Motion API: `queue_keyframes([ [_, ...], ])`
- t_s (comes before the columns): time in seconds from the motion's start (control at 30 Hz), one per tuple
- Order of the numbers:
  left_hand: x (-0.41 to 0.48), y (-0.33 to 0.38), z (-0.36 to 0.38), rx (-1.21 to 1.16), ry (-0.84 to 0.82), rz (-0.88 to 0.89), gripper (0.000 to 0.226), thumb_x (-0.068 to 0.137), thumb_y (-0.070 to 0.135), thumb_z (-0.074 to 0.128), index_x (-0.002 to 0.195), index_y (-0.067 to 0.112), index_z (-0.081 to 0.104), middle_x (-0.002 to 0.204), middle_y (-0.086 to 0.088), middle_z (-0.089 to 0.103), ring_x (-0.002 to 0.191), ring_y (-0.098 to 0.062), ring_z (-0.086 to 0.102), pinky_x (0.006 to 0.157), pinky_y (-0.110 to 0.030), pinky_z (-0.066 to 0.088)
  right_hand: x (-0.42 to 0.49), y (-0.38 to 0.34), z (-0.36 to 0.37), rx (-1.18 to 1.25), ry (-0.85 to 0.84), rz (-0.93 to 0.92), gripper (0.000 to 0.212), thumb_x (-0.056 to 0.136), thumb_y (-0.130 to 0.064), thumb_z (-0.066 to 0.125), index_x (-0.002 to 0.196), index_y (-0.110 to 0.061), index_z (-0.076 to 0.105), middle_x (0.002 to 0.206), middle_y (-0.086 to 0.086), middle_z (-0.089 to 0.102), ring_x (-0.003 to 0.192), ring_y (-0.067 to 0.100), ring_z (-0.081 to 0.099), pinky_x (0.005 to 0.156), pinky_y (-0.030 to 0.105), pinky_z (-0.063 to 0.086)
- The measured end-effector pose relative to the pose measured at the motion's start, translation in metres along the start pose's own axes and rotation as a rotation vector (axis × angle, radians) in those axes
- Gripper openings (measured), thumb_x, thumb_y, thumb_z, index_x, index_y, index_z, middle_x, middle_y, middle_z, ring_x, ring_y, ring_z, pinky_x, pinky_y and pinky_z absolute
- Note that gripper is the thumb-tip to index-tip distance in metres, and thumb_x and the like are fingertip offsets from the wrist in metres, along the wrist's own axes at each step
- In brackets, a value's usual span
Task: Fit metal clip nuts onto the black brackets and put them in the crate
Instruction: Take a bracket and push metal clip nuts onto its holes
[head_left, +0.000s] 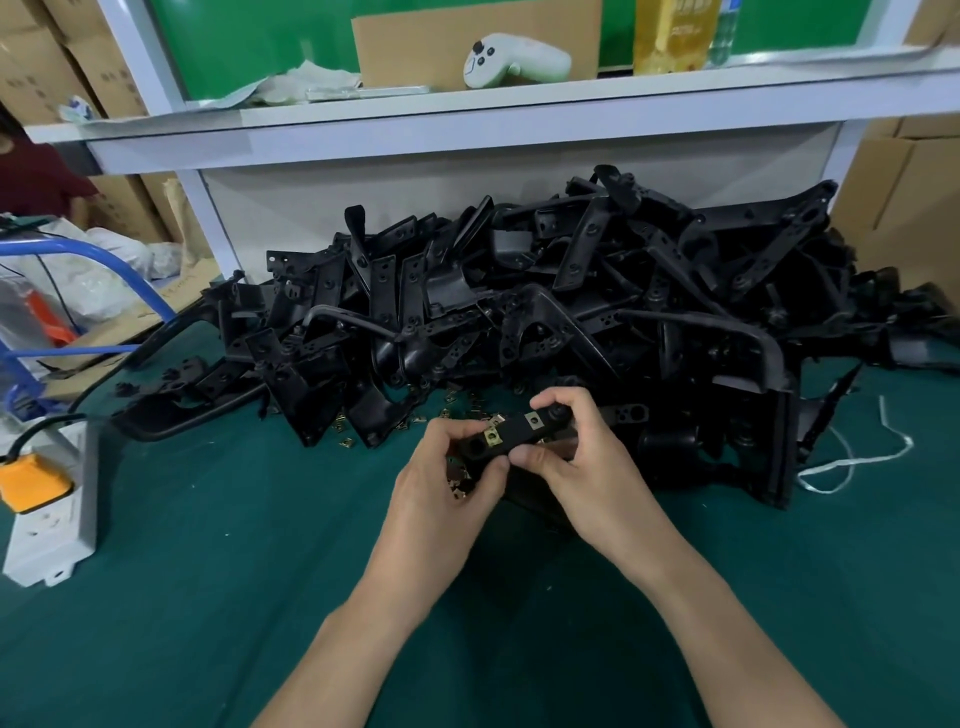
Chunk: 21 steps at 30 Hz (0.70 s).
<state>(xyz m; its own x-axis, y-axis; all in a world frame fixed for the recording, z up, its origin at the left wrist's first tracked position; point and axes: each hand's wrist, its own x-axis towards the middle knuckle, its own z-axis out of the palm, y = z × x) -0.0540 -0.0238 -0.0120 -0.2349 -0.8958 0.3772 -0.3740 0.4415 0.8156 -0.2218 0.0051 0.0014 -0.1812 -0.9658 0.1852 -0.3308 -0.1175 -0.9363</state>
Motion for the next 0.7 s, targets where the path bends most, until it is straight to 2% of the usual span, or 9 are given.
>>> queue_keyframes([
  [0.07, 0.001, 0.0, -0.002, 0.014, -0.015, 0.015, 0.03, 0.09, 0.033, 0.072, 0.102, 0.051, 0.05, 0.099, 0.03, 0.065, 0.085, 0.0, 0.063, 0.068, -0.008, 0.044, 0.0, 0.001, 0.001, -0.027, 0.004, -0.021, 0.039, 0.092, -0.026, 0.072, 0.105, -0.053, 0.047, 0.094, -0.022, 0.068, 0.08, 0.014, 0.065, 0.068, 0.02, 0.051],
  [0.17, 0.002, -0.001, -0.007, 0.034, -0.02, 0.032, 0.03, 0.087, 0.031, 0.074, 0.097, 0.047, 0.051, 0.093, 0.026, 0.067, 0.081, -0.002, 0.063, 0.065, -0.008, 0.044, 0.0, 0.003, 0.002, -0.1, -0.002, -0.053, 0.04, 0.093, -0.025, 0.071, 0.106, -0.052, 0.045, 0.091, -0.03, 0.069, 0.082, 0.0, 0.065, 0.066, 0.01, 0.046],
  [0.3, 0.003, 0.0, -0.011, 0.067, -0.009, 0.057, 0.023, 0.076, 0.049, 0.069, 0.092, 0.043, 0.053, 0.086, 0.02, 0.068, 0.073, -0.01, 0.063, 0.06, -0.015, 0.047, -0.001, 0.004, 0.003, -0.15, -0.007, -0.074, 0.04, 0.095, -0.024, 0.069, 0.108, -0.052, 0.044, 0.085, -0.03, 0.071, 0.086, -0.007, 0.065, 0.066, 0.01, 0.043],
  [0.4, 0.004, -0.001, -0.015, 0.103, -0.011, 0.077, 0.025, 0.072, 0.055, 0.066, 0.087, 0.039, 0.053, 0.083, 0.021, 0.067, 0.071, -0.01, 0.062, 0.056, -0.011, 0.043, -0.001, 0.006, 0.003, -0.197, -0.007, -0.098, 0.042, 0.097, -0.021, 0.066, 0.11, -0.053, 0.043, 0.083, -0.029, 0.071, 0.084, -0.008, 0.066, 0.065, 0.011, 0.045],
  [0.57, 0.002, 0.0, -0.011, 0.095, -0.034, 0.003, 0.021, 0.079, 0.045, 0.071, 0.09, 0.04, 0.054, 0.083, 0.021, 0.067, 0.07, -0.008, 0.062, 0.057, -0.014, 0.044, -0.002, 0.008, 0.004, -0.186, -0.014, -0.129, 0.043, 0.097, -0.02, 0.066, 0.11, -0.053, 0.042, 0.086, -0.029, 0.071, 0.084, -0.007, 0.065, 0.066, 0.007, 0.044],
  [0.7, 0.001, 0.006, -0.006, -0.079, -0.094, -0.113, 0.019, 0.091, 0.035, 0.07, 0.098, 0.047, 0.058, 0.087, 0.022, 0.069, 0.069, 0.0, 0.059, 0.063, -0.011, 0.044, -0.001, 0.009, -0.001, -0.143, -0.005, -0.144, 0.045, 0.097, -0.02, 0.066, 0.113, -0.054, 0.041, 0.092, -0.028, 0.071, 0.089, -0.004, 0.067, 0.072, 0.016, 0.047],
])
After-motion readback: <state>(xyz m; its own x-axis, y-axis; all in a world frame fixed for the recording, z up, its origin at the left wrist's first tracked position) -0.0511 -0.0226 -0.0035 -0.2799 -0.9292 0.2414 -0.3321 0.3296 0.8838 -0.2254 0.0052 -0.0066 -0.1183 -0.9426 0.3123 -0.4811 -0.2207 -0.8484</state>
